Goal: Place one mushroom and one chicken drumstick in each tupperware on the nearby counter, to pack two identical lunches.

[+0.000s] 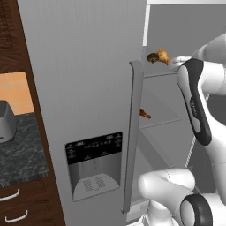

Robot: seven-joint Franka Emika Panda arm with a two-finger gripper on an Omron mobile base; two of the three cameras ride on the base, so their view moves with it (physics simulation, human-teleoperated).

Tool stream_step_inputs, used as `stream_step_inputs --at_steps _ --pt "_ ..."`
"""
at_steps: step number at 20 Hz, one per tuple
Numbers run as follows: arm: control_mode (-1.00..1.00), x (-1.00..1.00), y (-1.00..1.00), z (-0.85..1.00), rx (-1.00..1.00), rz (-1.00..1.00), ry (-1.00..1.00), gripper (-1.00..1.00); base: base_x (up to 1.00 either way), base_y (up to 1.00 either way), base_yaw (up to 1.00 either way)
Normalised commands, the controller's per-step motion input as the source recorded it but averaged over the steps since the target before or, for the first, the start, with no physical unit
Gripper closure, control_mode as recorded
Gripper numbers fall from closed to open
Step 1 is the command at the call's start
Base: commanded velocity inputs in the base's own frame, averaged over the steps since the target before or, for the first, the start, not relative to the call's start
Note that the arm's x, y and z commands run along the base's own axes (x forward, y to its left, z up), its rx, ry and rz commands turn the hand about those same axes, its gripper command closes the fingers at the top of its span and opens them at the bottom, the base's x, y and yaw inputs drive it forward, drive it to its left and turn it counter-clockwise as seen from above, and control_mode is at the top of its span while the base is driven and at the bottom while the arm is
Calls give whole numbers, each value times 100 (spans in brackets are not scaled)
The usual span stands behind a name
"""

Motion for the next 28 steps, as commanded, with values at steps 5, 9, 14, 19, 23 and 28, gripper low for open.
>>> stream_step_inputs --at_steps 5,9,14,19,23,28 --pt "-100 55 -32 4 0 0 0 -100 0 0 0" --pt "-100 52 -18 0 0 0 0 -100 0 0 0" --pt "-100 67 0 -2 0 0 0 -100 0 0 0" --pt "-100 62 -7 -6 0 0 1 -100 0 0 0" --pt "-100 49 -23 -17 0 0 1 -100 0 0 0" --pt "-100 47 -8 -26 0 2 3 -100 0 0 0"
